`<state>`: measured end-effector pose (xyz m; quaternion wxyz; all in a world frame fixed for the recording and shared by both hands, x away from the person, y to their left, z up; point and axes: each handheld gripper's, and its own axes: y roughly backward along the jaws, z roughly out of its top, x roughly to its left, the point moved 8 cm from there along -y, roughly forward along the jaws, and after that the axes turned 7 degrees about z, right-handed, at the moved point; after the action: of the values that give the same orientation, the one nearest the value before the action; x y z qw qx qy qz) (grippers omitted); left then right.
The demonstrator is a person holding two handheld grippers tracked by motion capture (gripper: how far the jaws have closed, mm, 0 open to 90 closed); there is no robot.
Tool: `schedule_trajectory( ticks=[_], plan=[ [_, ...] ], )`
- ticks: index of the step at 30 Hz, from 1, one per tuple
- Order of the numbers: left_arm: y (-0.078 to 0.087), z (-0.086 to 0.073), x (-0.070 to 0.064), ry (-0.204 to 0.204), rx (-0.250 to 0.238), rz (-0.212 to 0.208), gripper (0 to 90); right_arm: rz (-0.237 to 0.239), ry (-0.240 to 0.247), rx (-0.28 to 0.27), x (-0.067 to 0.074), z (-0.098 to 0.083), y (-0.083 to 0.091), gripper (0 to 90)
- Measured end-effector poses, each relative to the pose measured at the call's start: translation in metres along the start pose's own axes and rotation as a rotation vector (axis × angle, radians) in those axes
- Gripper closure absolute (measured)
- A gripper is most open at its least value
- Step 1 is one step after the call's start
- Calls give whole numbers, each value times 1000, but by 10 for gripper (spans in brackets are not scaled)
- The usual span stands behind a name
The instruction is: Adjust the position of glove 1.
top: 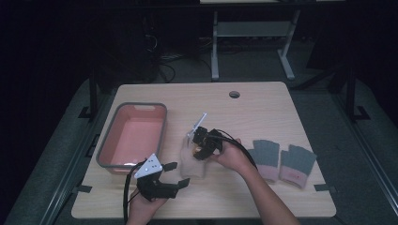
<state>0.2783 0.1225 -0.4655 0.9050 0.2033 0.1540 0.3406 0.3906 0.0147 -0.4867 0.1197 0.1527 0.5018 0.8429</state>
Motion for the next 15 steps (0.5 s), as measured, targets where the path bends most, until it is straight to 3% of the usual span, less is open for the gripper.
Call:
schedule_trajectory(
  ticks=[7, 15],
  plan=[
    [-4, -1, -1, 44, 5, -6, 227, 17, -38, -31, -1, -2, -2, 475],
    [-8, 2, -1, 48, 23, 18, 227, 20, -96, -87, 0, -6, 1, 360]
  ],
)
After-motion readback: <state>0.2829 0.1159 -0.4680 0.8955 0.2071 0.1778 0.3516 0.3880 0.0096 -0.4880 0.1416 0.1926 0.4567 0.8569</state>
